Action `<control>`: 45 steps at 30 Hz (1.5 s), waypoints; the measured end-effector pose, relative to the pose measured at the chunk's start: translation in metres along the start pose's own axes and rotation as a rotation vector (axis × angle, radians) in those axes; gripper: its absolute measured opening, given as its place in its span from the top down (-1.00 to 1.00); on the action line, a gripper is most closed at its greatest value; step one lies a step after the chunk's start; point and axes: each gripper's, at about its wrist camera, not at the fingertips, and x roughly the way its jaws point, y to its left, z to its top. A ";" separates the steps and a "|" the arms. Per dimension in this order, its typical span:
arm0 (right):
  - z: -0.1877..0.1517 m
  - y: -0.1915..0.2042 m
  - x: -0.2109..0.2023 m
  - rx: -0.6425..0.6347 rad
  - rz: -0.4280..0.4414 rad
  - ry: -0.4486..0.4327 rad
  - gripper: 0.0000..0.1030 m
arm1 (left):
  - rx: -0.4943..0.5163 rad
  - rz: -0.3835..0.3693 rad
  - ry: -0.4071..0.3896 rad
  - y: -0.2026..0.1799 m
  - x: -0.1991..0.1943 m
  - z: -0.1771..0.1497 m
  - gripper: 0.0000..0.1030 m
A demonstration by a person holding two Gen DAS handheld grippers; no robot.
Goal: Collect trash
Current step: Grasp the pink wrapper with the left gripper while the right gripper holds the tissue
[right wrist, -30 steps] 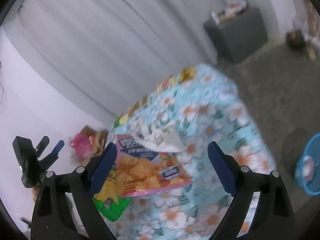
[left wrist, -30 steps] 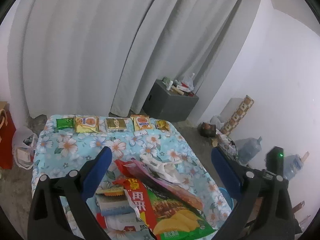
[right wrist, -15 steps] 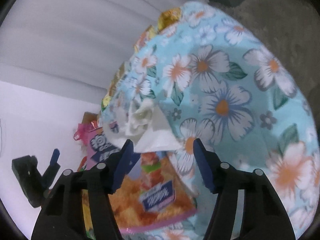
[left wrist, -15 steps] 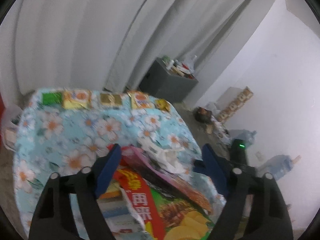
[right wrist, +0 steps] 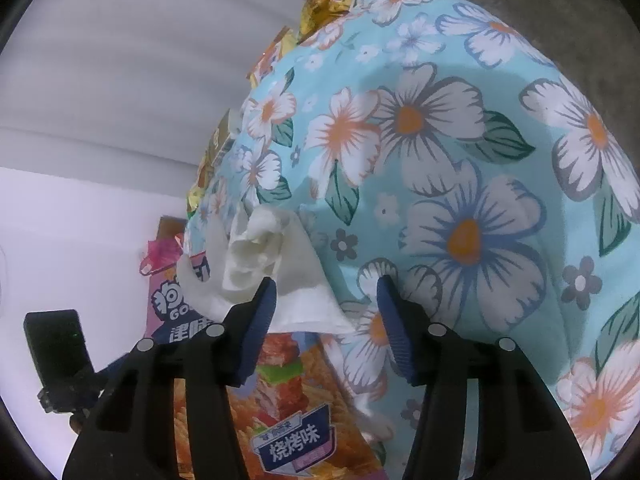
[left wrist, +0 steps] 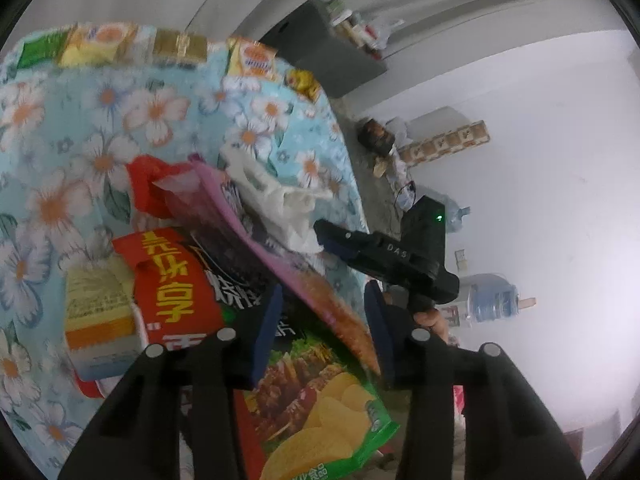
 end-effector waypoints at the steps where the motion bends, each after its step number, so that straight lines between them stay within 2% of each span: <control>1: 0.000 -0.002 0.000 0.003 0.003 0.000 0.04 | -0.008 0.003 0.011 0.000 0.003 0.000 0.22; 9: -0.001 -0.013 -0.007 0.012 0.026 -0.007 0.06 | -0.033 0.033 0.056 -0.009 0.016 0.007 0.22; 15: -0.002 -0.025 -0.012 0.044 0.057 -0.018 0.17 | -0.050 0.061 0.063 -0.011 0.026 0.012 0.23; 20: 0.000 -0.034 -0.012 0.063 0.082 -0.019 0.28 | -0.041 0.104 0.064 -0.012 0.035 0.015 0.34; 24: 0.002 -0.039 -0.010 0.074 0.090 -0.018 0.53 | -0.029 0.123 0.056 -0.012 0.041 0.017 0.63; 28: 0.001 -0.046 -0.008 0.094 0.107 -0.012 0.87 | -0.013 0.119 0.045 -0.014 0.043 0.016 0.78; 30: -0.001 -0.048 -0.010 0.093 0.111 -0.015 0.93 | -0.002 0.117 0.041 -0.016 0.042 0.014 0.82; 38: -0.012 -0.033 -0.048 0.019 0.103 -0.106 0.96 | 0.054 0.095 -0.008 -0.031 0.029 0.008 0.92; 45: -0.026 -0.021 -0.100 -0.031 0.138 -0.201 0.97 | 0.109 0.079 -0.056 -0.047 0.015 -0.001 0.97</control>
